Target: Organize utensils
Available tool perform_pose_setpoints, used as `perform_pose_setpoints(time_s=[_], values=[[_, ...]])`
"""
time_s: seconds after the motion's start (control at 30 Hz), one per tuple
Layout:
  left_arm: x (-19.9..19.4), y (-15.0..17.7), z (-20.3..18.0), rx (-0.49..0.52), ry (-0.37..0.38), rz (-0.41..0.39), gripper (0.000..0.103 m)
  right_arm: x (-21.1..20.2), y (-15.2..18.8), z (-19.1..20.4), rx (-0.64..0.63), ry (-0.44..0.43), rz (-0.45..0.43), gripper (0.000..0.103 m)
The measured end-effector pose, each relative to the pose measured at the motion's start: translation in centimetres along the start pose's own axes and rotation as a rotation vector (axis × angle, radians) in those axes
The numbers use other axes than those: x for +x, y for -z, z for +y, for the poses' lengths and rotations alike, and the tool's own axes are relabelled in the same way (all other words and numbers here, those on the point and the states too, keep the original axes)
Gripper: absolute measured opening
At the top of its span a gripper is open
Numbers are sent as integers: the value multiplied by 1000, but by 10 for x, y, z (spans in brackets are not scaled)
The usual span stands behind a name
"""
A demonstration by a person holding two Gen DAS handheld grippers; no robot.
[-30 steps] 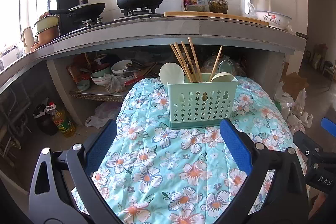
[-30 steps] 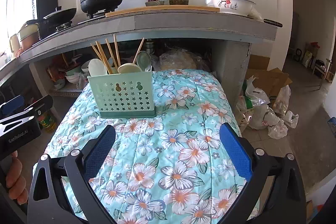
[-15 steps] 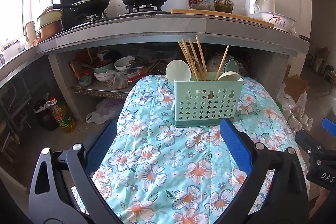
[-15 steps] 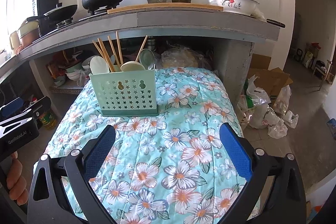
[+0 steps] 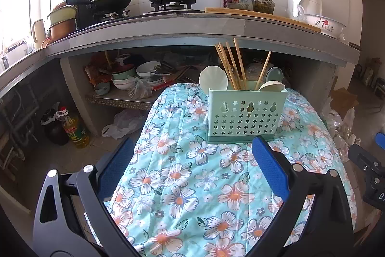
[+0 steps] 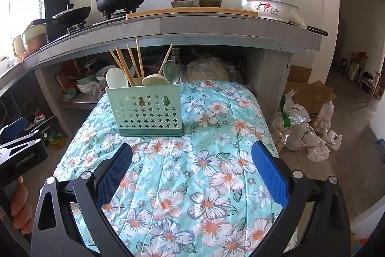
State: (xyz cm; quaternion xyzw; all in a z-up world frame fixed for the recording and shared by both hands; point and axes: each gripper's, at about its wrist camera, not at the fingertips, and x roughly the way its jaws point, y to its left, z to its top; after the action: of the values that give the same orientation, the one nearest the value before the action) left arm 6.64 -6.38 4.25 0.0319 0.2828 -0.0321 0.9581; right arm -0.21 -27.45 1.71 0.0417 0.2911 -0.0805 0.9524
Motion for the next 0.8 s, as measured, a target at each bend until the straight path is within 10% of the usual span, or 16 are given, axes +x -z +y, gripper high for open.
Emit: perform_pose_setpoints(time_s=[0.8], values=[[5,8,20,-4,-33,21,95,-3,0,-17,23,39,-3,97]])
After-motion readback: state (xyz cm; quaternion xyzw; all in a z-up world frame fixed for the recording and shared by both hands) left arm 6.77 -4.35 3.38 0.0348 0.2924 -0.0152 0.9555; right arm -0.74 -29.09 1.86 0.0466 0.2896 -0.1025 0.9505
